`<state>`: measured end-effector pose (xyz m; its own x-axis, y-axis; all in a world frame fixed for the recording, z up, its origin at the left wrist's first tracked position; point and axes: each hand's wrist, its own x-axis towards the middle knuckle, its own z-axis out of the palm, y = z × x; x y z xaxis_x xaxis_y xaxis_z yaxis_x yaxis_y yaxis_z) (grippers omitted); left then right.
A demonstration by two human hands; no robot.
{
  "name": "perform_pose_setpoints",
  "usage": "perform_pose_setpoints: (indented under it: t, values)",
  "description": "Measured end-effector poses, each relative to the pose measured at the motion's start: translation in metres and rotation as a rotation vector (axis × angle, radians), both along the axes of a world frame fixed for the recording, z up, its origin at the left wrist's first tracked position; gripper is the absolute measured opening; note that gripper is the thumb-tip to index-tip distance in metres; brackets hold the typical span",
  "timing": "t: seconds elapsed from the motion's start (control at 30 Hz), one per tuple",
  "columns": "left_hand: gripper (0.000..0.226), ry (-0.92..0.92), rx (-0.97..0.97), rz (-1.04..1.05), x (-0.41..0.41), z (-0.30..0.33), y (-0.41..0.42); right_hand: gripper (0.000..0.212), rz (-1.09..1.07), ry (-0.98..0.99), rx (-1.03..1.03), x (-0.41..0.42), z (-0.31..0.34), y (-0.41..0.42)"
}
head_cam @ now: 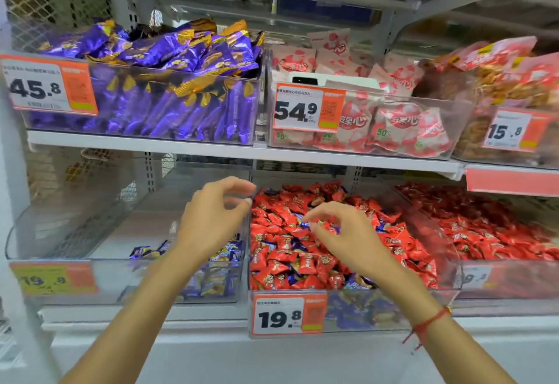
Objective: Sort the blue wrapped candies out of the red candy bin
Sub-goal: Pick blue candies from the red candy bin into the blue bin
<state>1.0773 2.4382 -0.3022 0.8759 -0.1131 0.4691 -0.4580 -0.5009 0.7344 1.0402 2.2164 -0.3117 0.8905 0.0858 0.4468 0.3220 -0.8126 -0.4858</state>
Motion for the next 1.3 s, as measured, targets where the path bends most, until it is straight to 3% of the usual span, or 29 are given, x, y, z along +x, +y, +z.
perform_pose_setpoints:
  t: [0.17, 0.23, 0.43, 0.63, 0.77, 0.9, 1.03, 1.2, 1.3]
  values:
    - [0.026, -0.003, 0.220, -0.217, 0.008, -0.017, -0.081, 0.026, -0.406, 0.115, -0.157, -0.005, -0.014, -0.088]
    - [0.027, -0.014, 0.332, -0.276, 0.026, -0.027, -0.110, 0.034, -0.471, 0.138, -0.151, -0.003, -0.020, -0.110]
    - [0.038, -0.029, 0.512, -0.521, 0.063, -0.025, -0.204, 0.038, -0.226, 0.269, -0.223, -0.001, -0.029, -0.121]
    - [0.047, -0.026, 0.953, -0.529, 0.088, -0.017, -0.250, 0.035, -0.253, 0.324, -0.077, -0.005, -0.018, -0.133]
    - [0.035, -0.058, 0.942, -0.465, 0.092, -0.020, -0.221, 0.027, -0.343, 0.270, -0.014, 0.000, -0.022, -0.141]
    - [0.033, -0.066, 0.939, -0.452, 0.080, -0.026, -0.175, 0.014, -0.438, 0.193, -0.086, 0.011, -0.025, -0.131]
    - [0.044, -0.071, 0.932, -0.459, 0.059, -0.028, -0.141, 0.028, -0.437, 0.156, -0.226, 0.026, -0.019, -0.118]
    - [0.040, 0.005, 0.884, -0.484, 0.056, -0.026, -0.122, 0.075, -0.487, 0.685, -0.448, 0.054, -0.002, -0.112]
    - [0.042, -0.025, 0.883, -0.454, 0.052, -0.025, -0.115, 0.070, -0.492, 0.704, -0.483, 0.068, -0.003, -0.110]
